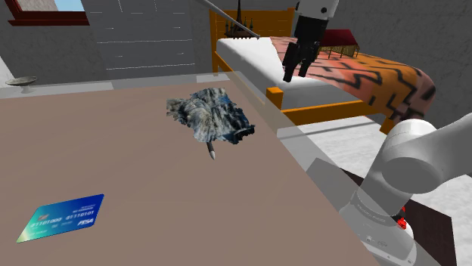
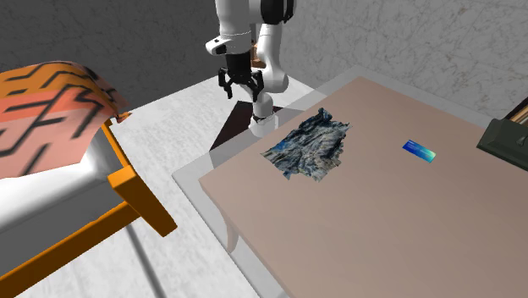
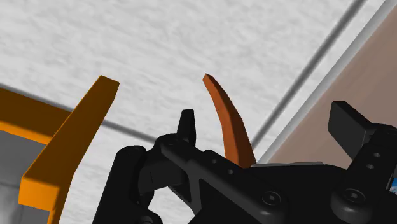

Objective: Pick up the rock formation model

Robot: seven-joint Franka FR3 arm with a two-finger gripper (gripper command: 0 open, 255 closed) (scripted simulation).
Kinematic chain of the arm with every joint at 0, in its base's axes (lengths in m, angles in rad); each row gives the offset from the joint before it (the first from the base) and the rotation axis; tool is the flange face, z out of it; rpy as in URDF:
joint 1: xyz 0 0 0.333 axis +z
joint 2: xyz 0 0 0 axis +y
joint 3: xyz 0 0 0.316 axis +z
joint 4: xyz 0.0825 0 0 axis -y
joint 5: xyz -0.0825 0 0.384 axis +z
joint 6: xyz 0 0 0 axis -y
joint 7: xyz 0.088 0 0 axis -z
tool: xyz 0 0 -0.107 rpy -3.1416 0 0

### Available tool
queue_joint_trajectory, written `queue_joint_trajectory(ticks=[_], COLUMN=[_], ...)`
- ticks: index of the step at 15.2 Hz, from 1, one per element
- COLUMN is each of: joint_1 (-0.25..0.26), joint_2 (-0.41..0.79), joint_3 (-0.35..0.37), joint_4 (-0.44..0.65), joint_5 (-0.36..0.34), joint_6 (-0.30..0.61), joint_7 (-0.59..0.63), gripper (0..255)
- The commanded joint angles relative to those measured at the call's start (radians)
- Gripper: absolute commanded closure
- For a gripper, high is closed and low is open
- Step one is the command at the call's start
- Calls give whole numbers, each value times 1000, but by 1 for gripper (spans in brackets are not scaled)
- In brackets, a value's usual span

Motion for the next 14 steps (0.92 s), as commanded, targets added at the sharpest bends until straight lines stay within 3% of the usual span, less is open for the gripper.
queue_joint_trajectory(ticks=[1,14], joint_1=[0,195], joint_2=[0,261], joint_3=[0,297], joint_4=[0,288], joint_5=[0,-76], joint_6=[0,-146], joint_7=[0,-99], gripper=[0,0])
